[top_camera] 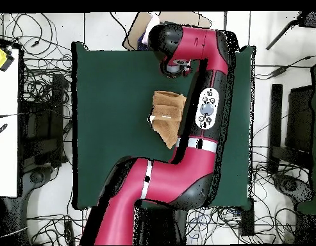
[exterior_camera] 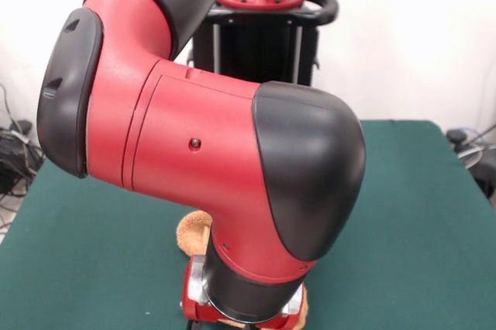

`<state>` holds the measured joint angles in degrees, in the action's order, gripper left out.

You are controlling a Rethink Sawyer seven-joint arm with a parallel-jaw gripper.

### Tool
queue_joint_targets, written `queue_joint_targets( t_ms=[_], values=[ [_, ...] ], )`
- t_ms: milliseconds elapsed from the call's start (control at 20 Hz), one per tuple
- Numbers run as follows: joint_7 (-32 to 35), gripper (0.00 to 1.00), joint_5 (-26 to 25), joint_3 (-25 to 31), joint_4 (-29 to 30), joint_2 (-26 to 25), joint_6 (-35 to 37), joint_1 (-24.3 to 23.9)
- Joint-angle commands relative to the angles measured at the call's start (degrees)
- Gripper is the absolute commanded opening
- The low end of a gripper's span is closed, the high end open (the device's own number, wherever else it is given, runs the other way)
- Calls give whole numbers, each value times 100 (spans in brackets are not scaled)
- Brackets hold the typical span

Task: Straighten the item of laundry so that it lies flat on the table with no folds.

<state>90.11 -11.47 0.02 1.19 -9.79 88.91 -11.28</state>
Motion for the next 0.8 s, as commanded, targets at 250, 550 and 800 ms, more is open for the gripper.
queue_joint_targets(
  t_ms=[250, 550, 800],
  values=[
    [-711, 100, 562, 145, 4305, 1926, -1937, -116],
    [-506, 100, 446, 276, 5905, 2676, -2964, -298],
    [-527, 100, 224, 449, 6680, 3030, -4150, -479]
  ],
)
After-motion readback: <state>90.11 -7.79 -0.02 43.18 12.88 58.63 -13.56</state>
